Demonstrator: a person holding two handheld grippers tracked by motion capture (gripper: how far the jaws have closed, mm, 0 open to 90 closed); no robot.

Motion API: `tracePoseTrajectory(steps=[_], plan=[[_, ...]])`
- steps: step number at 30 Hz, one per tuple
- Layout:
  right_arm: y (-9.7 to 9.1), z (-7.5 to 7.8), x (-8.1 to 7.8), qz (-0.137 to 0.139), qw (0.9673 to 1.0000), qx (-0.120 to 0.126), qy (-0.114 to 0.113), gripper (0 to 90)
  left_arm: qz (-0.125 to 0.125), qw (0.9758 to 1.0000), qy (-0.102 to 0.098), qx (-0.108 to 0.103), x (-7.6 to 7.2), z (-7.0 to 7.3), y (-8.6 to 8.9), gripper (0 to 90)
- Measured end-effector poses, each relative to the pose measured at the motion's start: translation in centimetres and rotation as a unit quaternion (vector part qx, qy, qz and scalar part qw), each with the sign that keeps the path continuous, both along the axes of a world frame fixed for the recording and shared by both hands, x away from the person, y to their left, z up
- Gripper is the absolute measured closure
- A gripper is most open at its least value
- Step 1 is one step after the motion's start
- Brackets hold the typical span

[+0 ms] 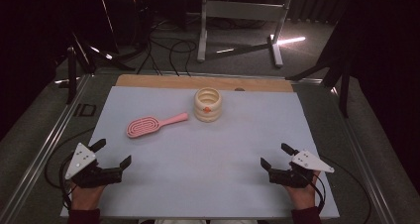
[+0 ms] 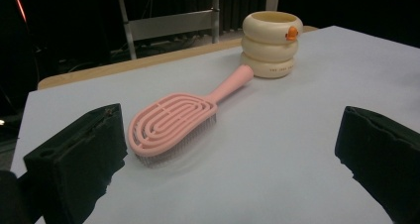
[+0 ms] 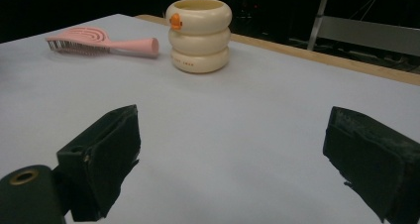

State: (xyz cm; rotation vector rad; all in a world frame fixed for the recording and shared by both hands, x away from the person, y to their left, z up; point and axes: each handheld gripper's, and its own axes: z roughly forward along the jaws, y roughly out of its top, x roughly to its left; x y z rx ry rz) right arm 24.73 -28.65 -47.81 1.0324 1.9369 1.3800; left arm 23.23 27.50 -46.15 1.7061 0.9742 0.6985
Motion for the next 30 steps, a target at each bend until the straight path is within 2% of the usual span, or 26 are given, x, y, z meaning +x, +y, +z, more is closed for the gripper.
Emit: tracePoseTrajectory(steps=[15,30], plan=[[0.02,-0.46,0.02,0.001,0.9999,-0.006,0.010,7.8,0.003,1.0000,0.006,0.000,0.13,-0.11,-0.13,0.0],[-0.06,-0.52,0.04,0.001,0.9999,-0.006,0.013,7.8,0.005,0.9998,0.015,0.011,0.49,0.01,-0.74,0.1]])
